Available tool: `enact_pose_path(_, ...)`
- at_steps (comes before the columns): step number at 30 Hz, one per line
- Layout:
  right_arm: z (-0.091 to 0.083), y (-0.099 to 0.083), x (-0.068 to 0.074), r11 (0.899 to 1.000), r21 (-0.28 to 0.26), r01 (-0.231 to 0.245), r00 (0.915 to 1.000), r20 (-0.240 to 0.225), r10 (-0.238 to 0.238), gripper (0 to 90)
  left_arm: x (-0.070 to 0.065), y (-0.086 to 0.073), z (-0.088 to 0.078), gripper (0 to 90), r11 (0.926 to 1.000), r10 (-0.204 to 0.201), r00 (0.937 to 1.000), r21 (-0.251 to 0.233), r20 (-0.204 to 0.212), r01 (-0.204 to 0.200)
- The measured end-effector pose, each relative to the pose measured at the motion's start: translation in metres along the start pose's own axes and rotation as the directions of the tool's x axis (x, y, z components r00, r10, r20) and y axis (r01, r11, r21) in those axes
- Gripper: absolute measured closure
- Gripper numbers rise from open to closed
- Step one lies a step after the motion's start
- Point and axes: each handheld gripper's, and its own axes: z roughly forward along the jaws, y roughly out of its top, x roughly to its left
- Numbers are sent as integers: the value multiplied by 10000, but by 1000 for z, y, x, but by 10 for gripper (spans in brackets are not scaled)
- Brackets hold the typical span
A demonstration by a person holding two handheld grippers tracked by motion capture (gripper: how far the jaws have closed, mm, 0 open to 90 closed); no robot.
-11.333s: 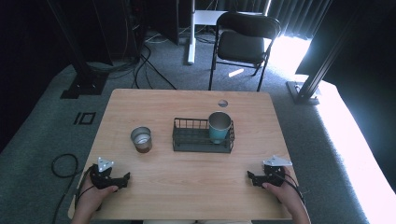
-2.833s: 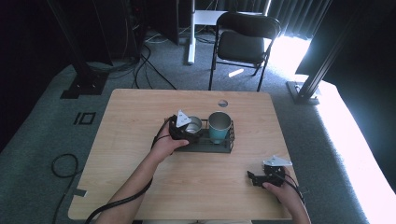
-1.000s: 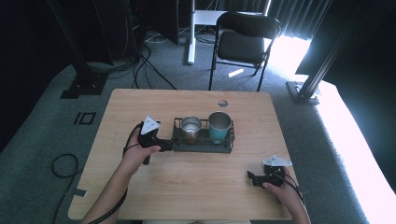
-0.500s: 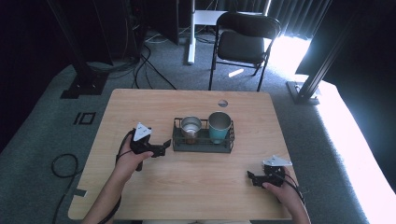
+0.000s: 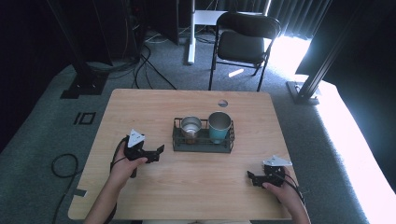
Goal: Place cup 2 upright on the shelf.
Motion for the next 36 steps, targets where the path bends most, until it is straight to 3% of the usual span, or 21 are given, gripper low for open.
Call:
enact_pose_path(10, 0, 0, 0, 10000, 0, 1, 10000, 0, -1, 119, 8, -22, -7, 13, 9990, -358, 9989, 271, -289, 366)
enact_pose_path(18, 0, 0, 0, 10000, 3, 4, 10000, -2, -4, 119, 18, -39, -17, 14, 9953, -728, 9941, 572, -810, 776)
enact_pose_path(24, 0, 0, 0, 10000, 3, 4, 10000, -3, -4, 119, 27, -45, -25, 14, 9893, -1096, 9773, 754, -1811, 1249)
enact_pose_path(30, 0, 0, 0, 10000, 3, 5, 10000, -1, -5, 119, 34, -54, -30, 14, 9824, -1360, 9656, 956, -2217, 1603)
enact_pose_path(36, 0, 0, 0, 10000, 3, 6, 10000, -2, -6, 119, 44, -61, -38, 14, 9748, -1572, 9461, 1088, -2834, 1945)
